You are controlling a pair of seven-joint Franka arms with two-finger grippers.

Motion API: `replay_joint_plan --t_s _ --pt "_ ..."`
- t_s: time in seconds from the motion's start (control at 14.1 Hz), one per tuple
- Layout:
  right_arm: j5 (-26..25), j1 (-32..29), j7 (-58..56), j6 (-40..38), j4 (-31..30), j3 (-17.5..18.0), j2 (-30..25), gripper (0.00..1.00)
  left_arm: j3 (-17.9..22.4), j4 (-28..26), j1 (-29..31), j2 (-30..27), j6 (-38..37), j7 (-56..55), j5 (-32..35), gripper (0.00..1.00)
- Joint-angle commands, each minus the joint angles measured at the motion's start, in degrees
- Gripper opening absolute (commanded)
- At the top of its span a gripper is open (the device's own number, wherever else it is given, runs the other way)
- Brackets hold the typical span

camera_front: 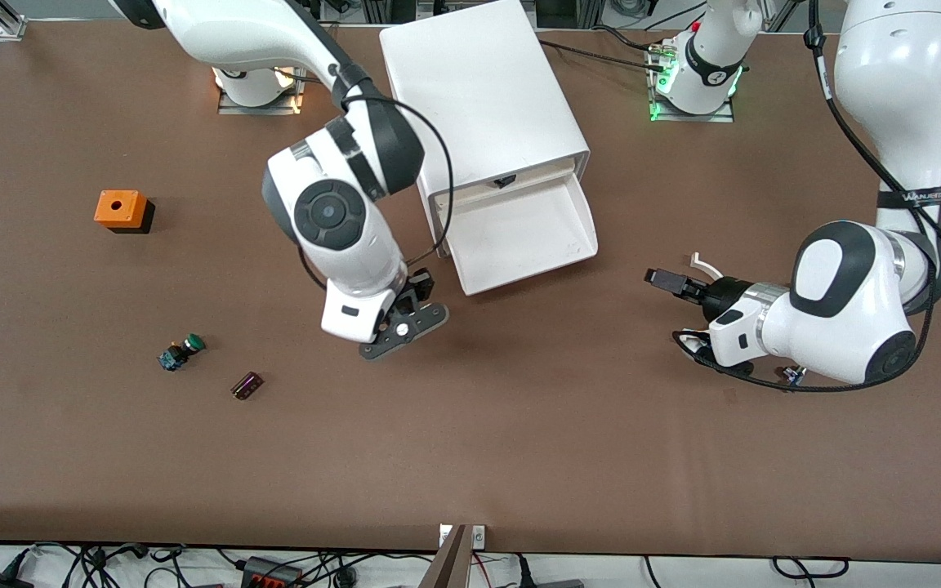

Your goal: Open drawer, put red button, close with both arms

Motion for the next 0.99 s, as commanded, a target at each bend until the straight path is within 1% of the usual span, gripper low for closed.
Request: replay_joint_plan --t_s 0.0,0.14,0.21,0.35,0.57,0.78,0.92 --pt "1.3 1.1 3.9 3.8 0.9 1.7 -0.4 0.00 0.0 0.7 -0.4 -1.8 -0.5 -1.3 12.1 1.00" --pt "1.3 3.8 6.8 6.4 0.8 1.9 -0.1 0.00 0.8 4.7 0.3 -1.0 -0.4 -1.1 13.4 1.00" --pt "1.3 4.9 7.0 6.8 0.8 2.0 0.2 0.00 1.0 5.5 2.2 0.3 0.7 -0.7 13.4 1.00" --pt "1.3 7.8 9.3 7.6 0.8 1.9 0.8 0.00 1.1 5.5 3.9 2.9 4.2 -0.8 13.6 1.00" --pt "1.2 10.2 10.7 7.9 0.6 1.9 2.4 0.00 1.8 5.0 4.4 4.1 9.9 -0.7 13.9 1.00" --pt "1.3 10.8 10.5 7.0 0.2 1.9 3.7 0.00 1.8 4.7 4.2 4.3 10.3 -1.2 14.1 1.00" --pt "1.3 12.4 10.7 7.1 0.3 2.0 5.0 0.00 1.8 4.5 4.2 4.2 10.9 -1.2 14.1 1.00"
